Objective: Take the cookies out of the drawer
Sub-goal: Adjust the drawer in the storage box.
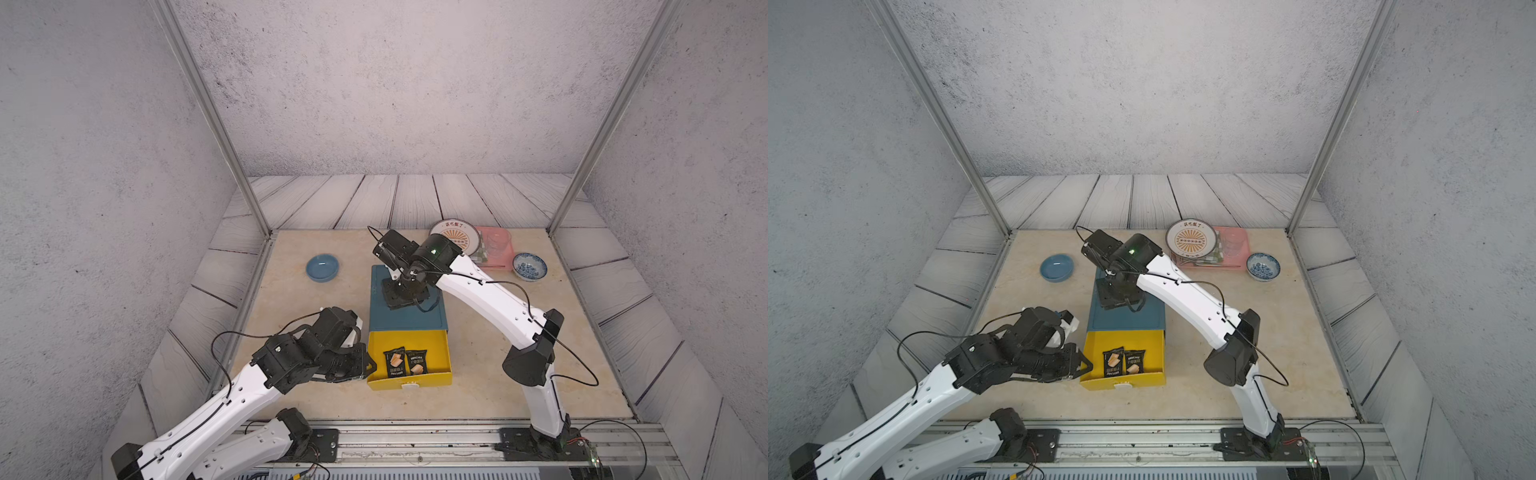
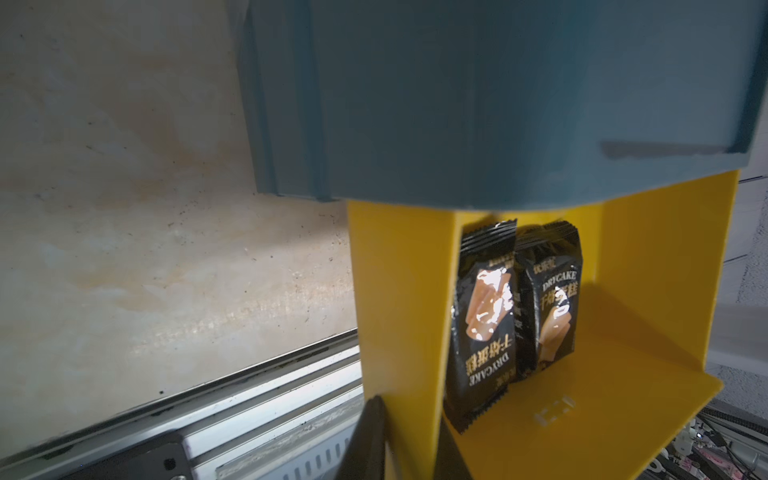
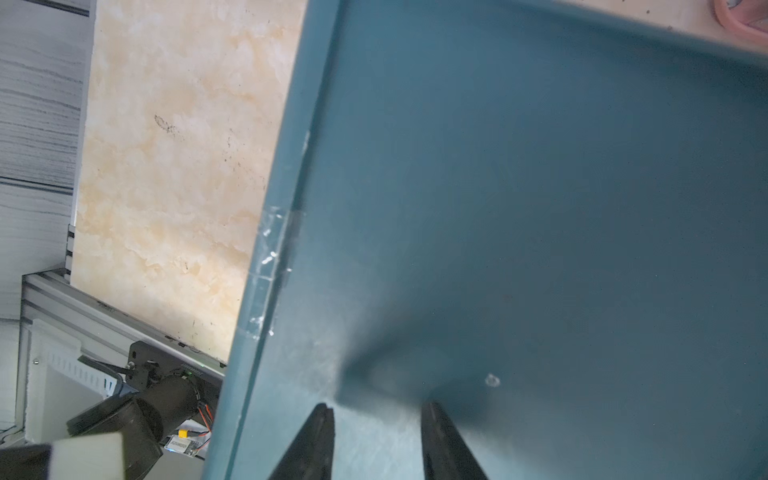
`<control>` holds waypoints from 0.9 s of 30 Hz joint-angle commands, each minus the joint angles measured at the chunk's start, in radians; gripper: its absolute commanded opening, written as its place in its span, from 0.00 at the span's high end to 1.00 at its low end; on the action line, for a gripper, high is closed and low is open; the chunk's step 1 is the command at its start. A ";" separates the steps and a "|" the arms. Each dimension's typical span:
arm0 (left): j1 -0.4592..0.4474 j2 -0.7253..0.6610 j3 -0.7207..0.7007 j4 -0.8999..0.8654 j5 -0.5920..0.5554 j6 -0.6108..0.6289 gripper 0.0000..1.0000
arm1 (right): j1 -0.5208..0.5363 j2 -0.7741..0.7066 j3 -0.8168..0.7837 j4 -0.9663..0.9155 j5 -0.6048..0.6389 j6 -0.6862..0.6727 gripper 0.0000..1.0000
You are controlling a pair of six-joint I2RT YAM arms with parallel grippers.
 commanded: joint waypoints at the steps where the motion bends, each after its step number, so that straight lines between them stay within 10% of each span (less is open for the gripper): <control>1: -0.023 -0.008 0.042 0.035 0.047 -0.003 0.83 | -0.002 0.027 -0.020 0.001 -0.021 -0.008 0.61; 27: -0.157 0.069 0.146 -0.110 -0.174 0.055 0.83 | -0.068 -0.075 -0.135 -0.026 -0.110 -0.034 0.57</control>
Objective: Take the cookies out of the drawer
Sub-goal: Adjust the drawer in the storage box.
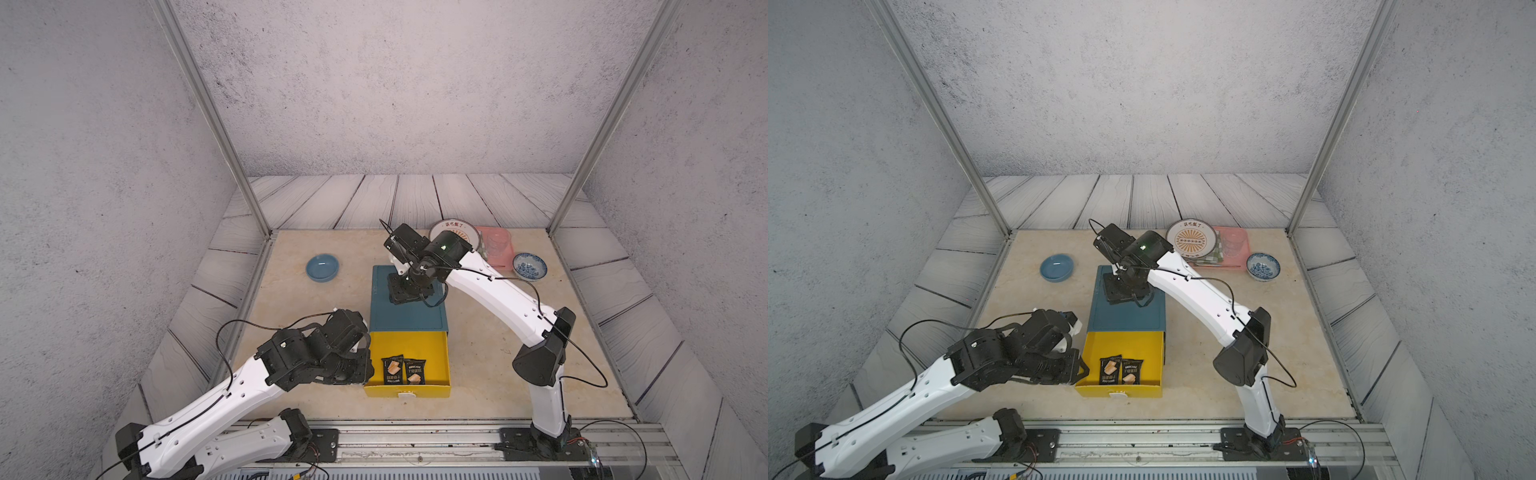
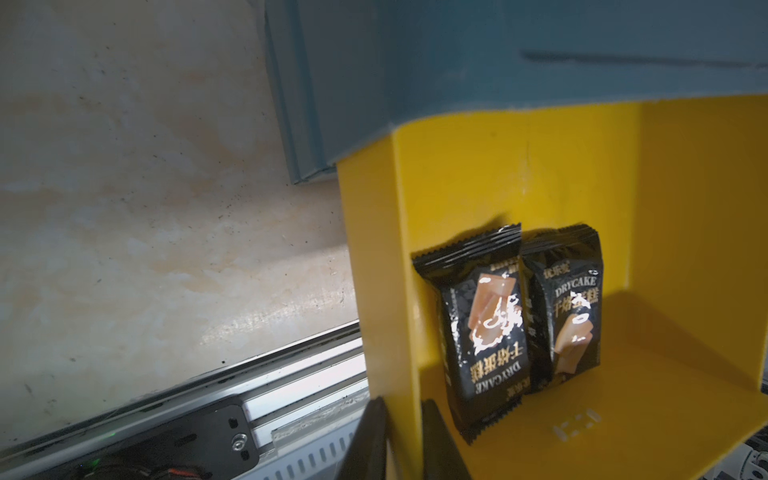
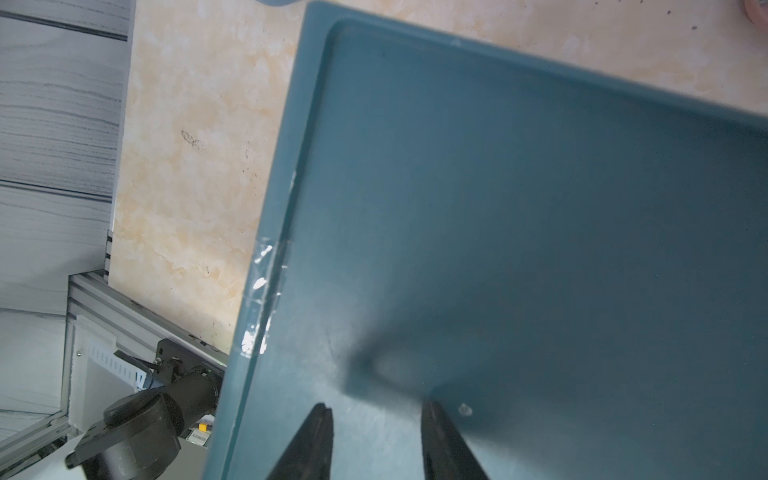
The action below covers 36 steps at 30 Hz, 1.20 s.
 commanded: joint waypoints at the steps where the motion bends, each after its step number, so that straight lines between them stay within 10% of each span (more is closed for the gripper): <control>1: -0.021 0.004 0.029 0.031 -0.030 0.024 0.83 | -0.005 -0.021 -0.020 -0.111 -0.047 -0.005 0.57; 36: -0.038 -0.093 -0.097 0.107 -0.164 -0.129 0.84 | 0.271 -0.300 -0.479 0.065 -0.045 0.483 0.36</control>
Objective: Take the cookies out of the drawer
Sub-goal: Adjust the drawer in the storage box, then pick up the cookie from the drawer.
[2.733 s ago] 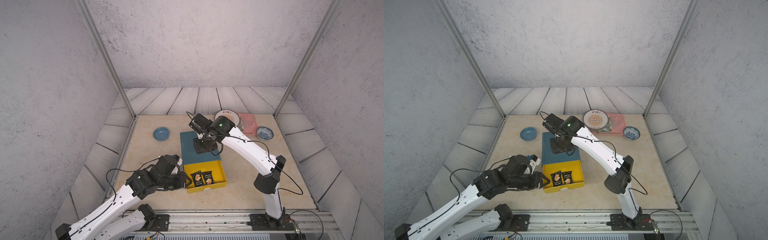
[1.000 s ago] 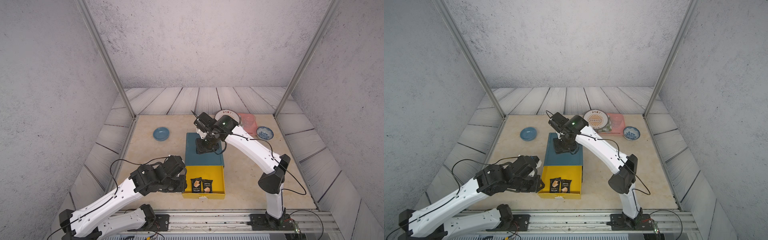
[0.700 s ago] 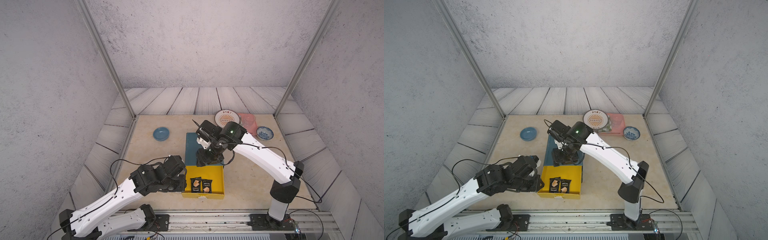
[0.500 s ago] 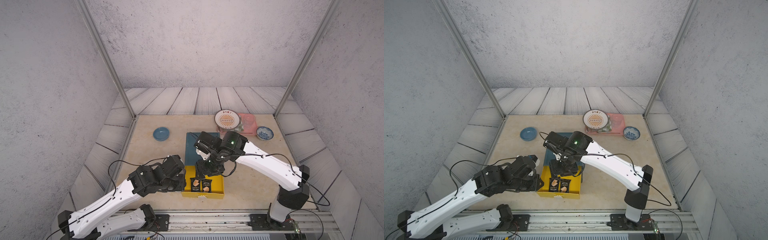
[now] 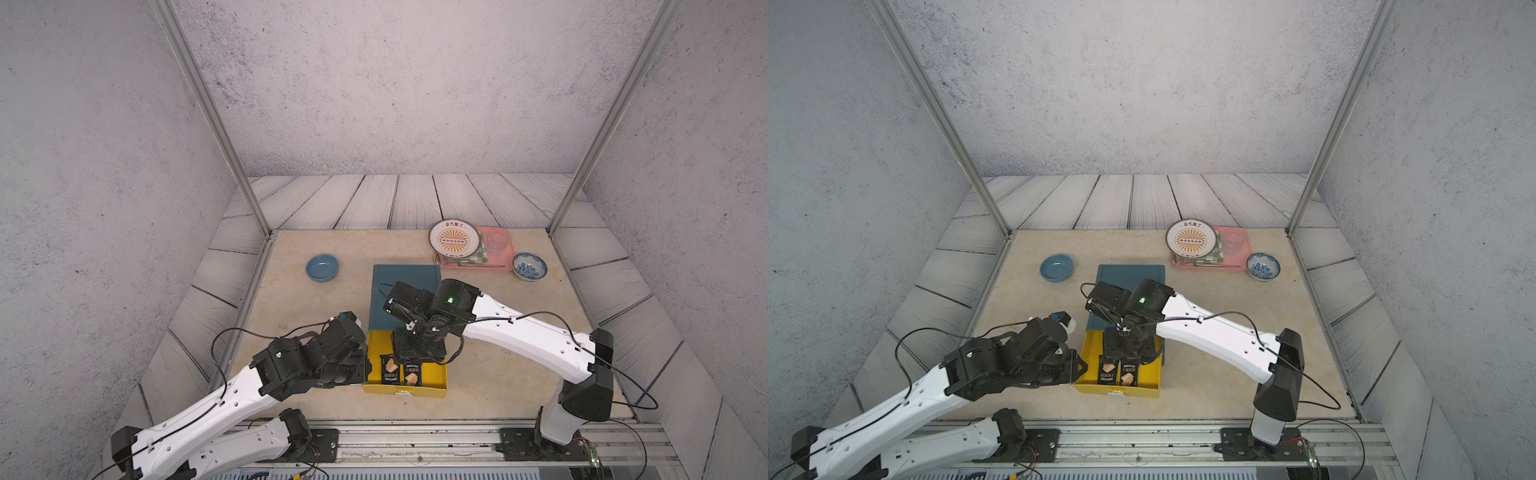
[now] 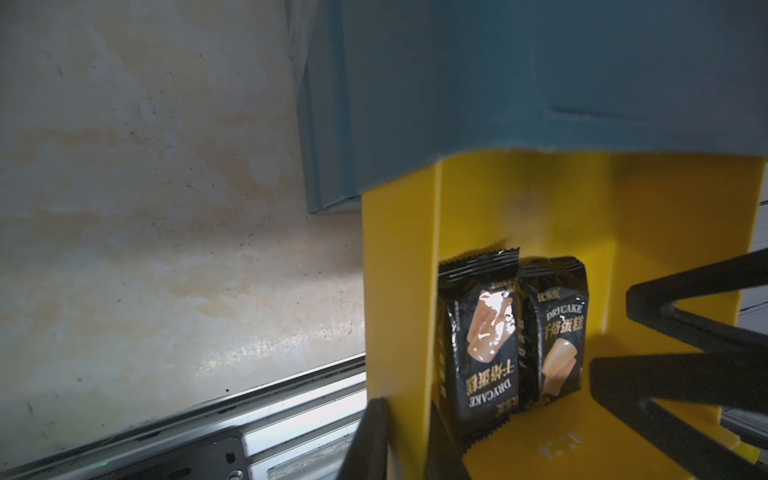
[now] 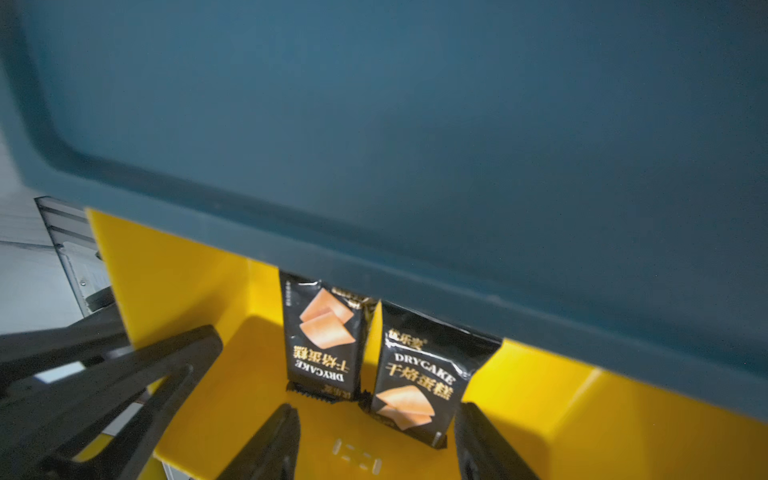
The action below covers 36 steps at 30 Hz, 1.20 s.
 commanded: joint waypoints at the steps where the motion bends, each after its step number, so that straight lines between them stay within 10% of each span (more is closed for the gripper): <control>1: -0.003 -0.023 -0.028 0.033 -0.041 -0.033 0.84 | 0.015 -0.012 -0.022 0.024 0.018 0.047 0.36; 20: -0.006 -0.051 -0.073 0.051 -0.061 -0.044 0.84 | 0.044 0.068 -0.053 0.009 0.071 0.039 0.41; 29: -0.005 -0.059 -0.080 0.047 -0.059 -0.045 0.83 | 0.043 0.080 -0.065 0.040 0.087 0.034 0.56; 36: -0.005 -0.061 -0.080 0.041 -0.057 -0.039 0.83 | 0.044 0.053 -0.096 0.071 0.109 0.039 0.86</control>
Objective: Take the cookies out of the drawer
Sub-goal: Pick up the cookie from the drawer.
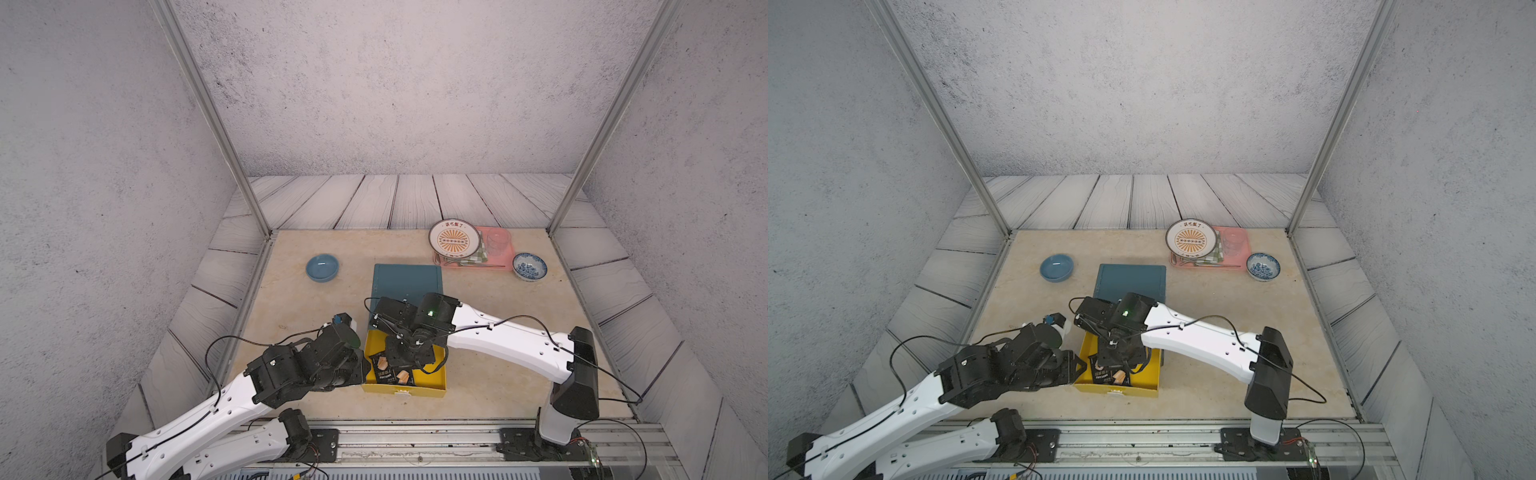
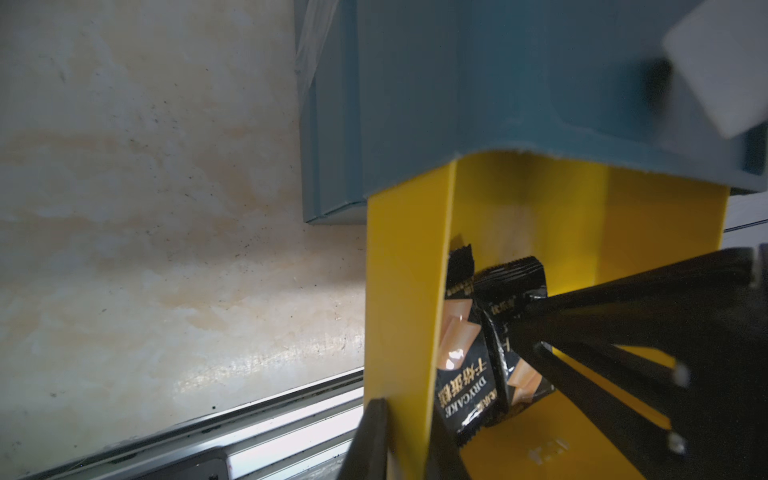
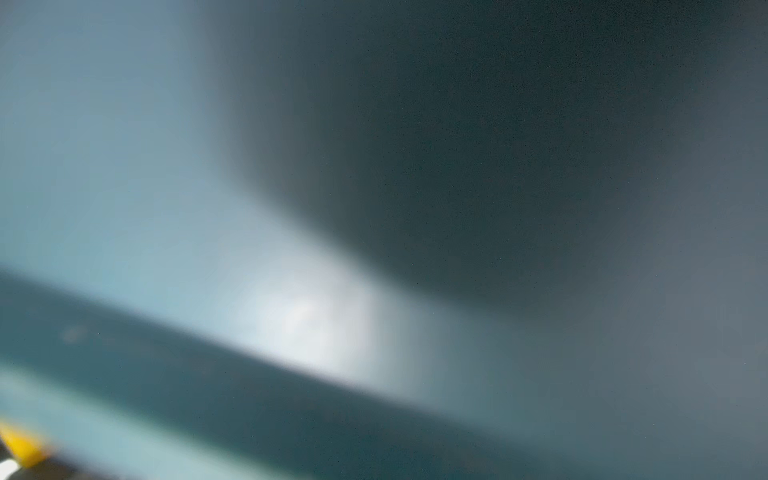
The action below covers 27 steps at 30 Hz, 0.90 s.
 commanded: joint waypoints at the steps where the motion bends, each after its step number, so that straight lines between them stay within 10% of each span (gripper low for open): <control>1: 0.001 -0.003 -0.022 -0.010 -0.025 0.000 0.83 | 0.003 -0.001 -0.037 -0.007 0.012 0.006 0.87; 6: 0.001 -0.005 -0.025 -0.007 -0.019 0.001 0.83 | 0.005 -0.011 -0.036 0.006 0.015 -0.003 1.00; 24: 0.001 -0.002 -0.031 -0.006 -0.027 0.005 0.83 | 0.004 -0.190 -0.107 0.122 0.069 -0.001 1.00; 27: 0.001 -0.003 -0.034 -0.006 -0.026 0.005 0.83 | 0.005 -0.172 -0.109 0.139 0.029 -0.030 0.66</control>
